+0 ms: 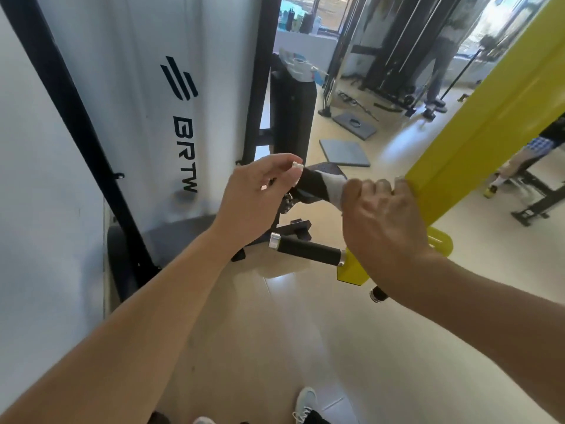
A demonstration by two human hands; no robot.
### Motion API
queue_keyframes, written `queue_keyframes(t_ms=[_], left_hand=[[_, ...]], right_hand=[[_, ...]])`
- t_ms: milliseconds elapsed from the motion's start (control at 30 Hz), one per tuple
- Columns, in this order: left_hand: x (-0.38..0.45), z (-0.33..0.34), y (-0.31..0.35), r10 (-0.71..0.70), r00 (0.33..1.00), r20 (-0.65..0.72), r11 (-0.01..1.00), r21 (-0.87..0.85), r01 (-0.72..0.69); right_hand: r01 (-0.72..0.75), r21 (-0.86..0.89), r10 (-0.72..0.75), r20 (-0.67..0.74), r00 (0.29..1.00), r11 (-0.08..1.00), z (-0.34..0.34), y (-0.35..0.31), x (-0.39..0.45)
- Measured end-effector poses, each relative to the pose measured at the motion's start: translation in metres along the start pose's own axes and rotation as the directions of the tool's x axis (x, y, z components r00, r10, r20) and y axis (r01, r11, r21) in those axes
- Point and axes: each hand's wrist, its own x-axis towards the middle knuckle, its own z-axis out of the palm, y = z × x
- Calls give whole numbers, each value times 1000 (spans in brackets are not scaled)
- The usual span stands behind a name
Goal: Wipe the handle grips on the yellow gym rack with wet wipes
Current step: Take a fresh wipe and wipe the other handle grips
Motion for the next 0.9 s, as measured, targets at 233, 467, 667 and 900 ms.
queue_keyframes(t_ms=[233,467,667,900], left_hand=[[0,-4,3,-29,999,-34,996,84,32],[-5,-5,9,-18,999,-26,997,80,20],[-10,2,14,-28,999,-43,998,53,30],[-11,6,12,-10,998,-58,998,61,13]], right_hand=[[248,335,-202,-166,965,909,0,-15,36],[132,504,-260,192,946,853,-13,30,12],[359,265,-387,61,920,895,-21,30,28],[266,481,-285,-34,958,836,1,17,47]])
